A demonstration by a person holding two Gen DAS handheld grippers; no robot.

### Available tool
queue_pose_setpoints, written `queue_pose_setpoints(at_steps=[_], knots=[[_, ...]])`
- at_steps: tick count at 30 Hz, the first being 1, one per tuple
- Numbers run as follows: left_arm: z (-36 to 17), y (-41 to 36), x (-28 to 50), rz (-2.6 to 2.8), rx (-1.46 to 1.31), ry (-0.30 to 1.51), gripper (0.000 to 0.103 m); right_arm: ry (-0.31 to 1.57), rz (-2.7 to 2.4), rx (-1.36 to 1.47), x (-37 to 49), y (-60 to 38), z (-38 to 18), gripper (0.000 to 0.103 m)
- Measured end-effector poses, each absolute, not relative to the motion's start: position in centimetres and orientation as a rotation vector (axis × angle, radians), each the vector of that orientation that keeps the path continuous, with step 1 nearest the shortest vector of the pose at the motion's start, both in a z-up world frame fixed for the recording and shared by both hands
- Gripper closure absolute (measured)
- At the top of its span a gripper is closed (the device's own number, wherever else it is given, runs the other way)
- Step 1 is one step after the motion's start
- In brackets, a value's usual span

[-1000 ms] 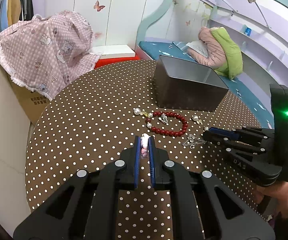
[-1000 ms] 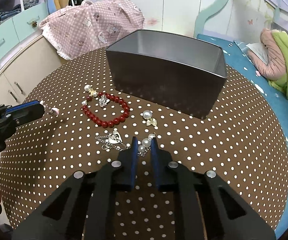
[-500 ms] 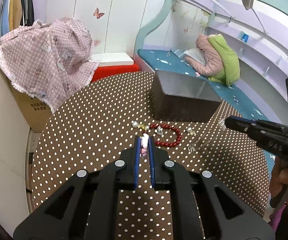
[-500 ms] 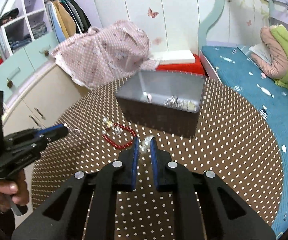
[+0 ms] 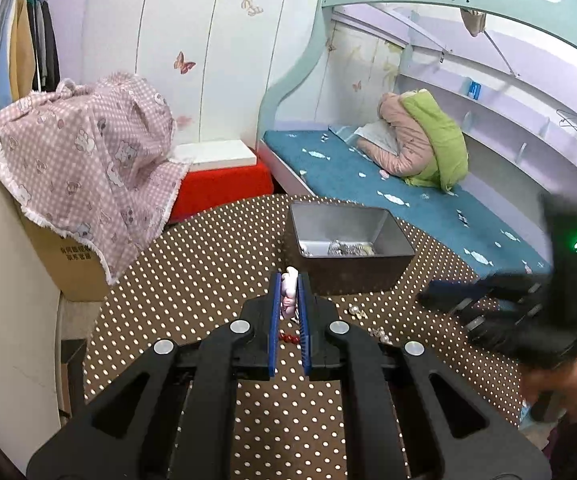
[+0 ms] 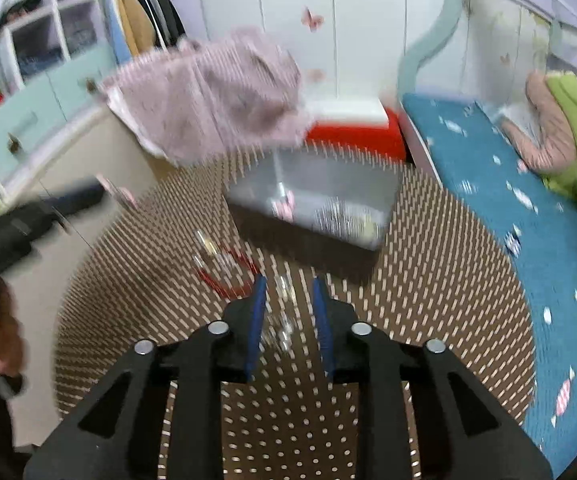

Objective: Organize jewelry
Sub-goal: 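Carry the pink charm and pearl piece over the gray tin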

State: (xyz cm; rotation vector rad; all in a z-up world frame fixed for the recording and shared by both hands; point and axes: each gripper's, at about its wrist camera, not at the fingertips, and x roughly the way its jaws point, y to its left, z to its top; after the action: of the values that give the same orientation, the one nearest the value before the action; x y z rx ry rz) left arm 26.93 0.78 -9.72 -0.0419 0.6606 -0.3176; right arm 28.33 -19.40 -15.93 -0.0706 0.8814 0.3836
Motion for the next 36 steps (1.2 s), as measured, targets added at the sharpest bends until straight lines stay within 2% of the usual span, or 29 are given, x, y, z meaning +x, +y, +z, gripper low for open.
queue_pose_setpoints(at_steps=[4,8,9,11,12,18,26,36], knots=[[-10.9,0.7,26.9,-0.32,-0.046,0.688,0.094,0.935,0.352,-0.083,28.9,-18.6,-19.3,0.08],[-11.6,0.7,26.8,-0.318,-0.049,0.7,0.094,0.94,0.381,-0.115,28.8,-17.6,-20.2,0.08],[-11.7,0.7,26.9,-0.317,-0.05,0.703,0.094,0.929,0.381,-0.134,28.6,-17.3,-20.3,0.081],[-11.9,0.8,26.9,-0.315,-0.053,0.706,0.094,0.937,0.379,-0.16,28.6,-17.0,-20.5,0.093],[-12.0,0.8,26.9,-0.315,-0.054,0.707,0.094,0.939,0.377,-0.174,28.6,-16.9,-20.4,0.095],[-12.1,0.9,26.7,-0.312,-0.054,0.706,0.094,0.93,0.422,-0.131,27.4,-18.0,-19.6,0.095],[-10.9,0.9,26.6,-0.321,-0.053,0.676,0.094,0.814,0.477,-0.017,27.2,-20.1,-13.8,0.095],[-6.3,0.2,27.8,-0.364,-0.033,0.581,0.094,0.63,0.502,-0.018,28.2,-21.3,-5.1,0.095]])
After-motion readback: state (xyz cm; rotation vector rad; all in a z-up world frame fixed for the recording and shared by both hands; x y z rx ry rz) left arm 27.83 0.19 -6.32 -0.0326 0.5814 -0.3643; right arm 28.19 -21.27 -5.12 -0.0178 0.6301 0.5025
